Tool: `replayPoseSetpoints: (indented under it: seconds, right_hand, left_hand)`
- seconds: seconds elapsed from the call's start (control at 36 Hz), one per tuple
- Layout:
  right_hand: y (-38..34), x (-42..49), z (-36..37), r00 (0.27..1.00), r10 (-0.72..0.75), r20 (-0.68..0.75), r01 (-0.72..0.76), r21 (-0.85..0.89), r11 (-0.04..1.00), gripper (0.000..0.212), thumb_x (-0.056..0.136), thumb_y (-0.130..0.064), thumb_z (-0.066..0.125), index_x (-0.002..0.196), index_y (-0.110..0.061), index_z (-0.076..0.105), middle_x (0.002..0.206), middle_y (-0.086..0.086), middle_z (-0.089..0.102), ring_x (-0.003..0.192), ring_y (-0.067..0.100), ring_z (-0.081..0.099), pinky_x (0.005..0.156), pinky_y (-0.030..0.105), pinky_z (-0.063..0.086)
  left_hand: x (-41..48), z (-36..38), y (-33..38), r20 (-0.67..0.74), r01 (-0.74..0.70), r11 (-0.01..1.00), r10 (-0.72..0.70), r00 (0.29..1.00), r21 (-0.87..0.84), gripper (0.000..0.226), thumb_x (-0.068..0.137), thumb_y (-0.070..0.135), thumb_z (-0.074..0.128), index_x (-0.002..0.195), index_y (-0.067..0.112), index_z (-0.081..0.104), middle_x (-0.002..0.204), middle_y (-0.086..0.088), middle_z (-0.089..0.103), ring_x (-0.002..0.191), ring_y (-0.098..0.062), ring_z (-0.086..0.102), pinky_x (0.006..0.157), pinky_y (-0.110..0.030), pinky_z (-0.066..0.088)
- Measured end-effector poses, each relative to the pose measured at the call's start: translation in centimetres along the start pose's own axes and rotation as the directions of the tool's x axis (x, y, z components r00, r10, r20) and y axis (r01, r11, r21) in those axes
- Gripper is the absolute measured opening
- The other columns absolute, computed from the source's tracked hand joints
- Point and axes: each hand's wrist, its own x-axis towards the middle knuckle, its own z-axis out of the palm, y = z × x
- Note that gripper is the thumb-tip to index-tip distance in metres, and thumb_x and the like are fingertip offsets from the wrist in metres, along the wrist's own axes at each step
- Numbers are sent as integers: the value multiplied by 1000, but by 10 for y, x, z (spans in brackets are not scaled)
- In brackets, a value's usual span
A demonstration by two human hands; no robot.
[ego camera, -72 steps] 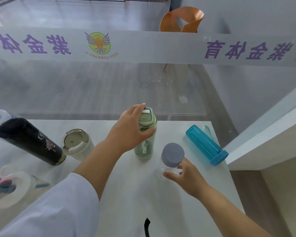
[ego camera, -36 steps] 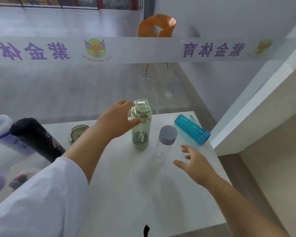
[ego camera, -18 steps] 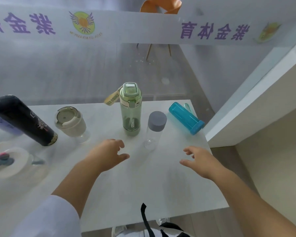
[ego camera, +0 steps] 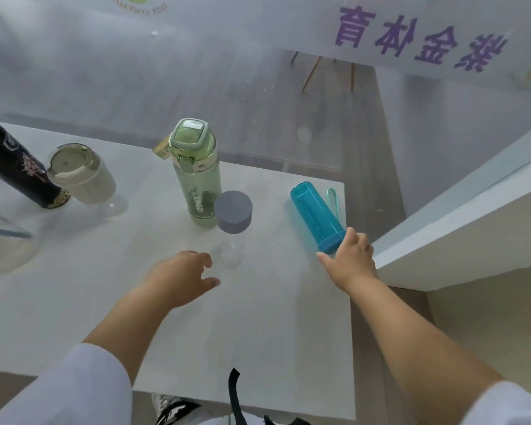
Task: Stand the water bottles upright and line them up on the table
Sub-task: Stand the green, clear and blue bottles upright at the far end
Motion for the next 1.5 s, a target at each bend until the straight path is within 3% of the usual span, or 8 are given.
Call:
replayPoseSetpoints:
  seconds: [0.14,0.28,0.44,0.67,0.81,1.06,1.22,1.5]
  right_hand:
    - [1,14,12,996,49,76,-57,101,993,70,79,-53,62,127,-20,23,126,9,39,109,22,47,90,41,53]
    - [1,17,12,998,46,38,-52,177,983,60,81,-43,66,120,-15,30,118,9,44,98,20,53,82,35,55]
    - [0,10,-1,995,-76,-60,89,234,968,65,76,-47,69,122,-17,34,114,4,44,97,17,54,77,33,58]
    - [-16,2,-40,962,-191,-197,248,323,913,70,68,-44,75,122,-13,41,117,5,50,105,22,47,86,39,53]
    - [-38,6,-63,940,-273,-203,320,256,912,67,72,-43,72,125,-12,46,118,7,50,108,26,43,93,31,37]
    - [-68,8,-80,923,-384,-1,381,127,916,65,76,-42,68,129,-14,43,123,7,46,115,26,37,98,35,38]
    - [-70,4,-80,870,-486,86,487,8,873,72,82,-48,62,139,-15,33,134,4,41,124,25,32,101,38,37]
    - [-75,0,-93,868,-466,172,481,-52,875,79,84,-54,57,145,-15,24,145,5,36,132,26,29,106,41,34]
  left_hand:
    - [1,4,8,6,37,999,-37,999,35,46,84,54,54,122,28,52,121,6,58,107,-17,58,89,-34,49]
    - [0,8,13,-14,61,998,-61,998,21,45,85,54,53,122,28,52,121,5,58,108,-17,57,89,-33,48]
    - [-3,12,18,-19,76,997,-76,997,7,45,85,54,53,122,28,51,120,6,58,109,-16,56,88,-31,47]
    - [-7,9,19,-34,83,996,-84,996,-19,45,85,54,53,122,28,51,120,6,58,108,-16,56,89,-32,47]
    - [-9,3,18,-46,82,996,-83,995,-35,45,85,53,53,123,28,51,120,6,57,108,-16,56,88,-31,47]
    - [-10,-8,13,-53,82,996,-84,995,-39,47,86,52,53,125,27,50,125,4,55,113,-18,55,89,-32,45]
    - [-12,-8,12,-49,79,996,-80,996,-37,47,86,53,53,125,27,50,127,4,55,114,-18,54,90,-32,46]
    - [-17,-14,12,-33,71,997,-72,997,-26,48,87,52,53,127,26,49,129,4,53,114,-20,55,91,-32,46]
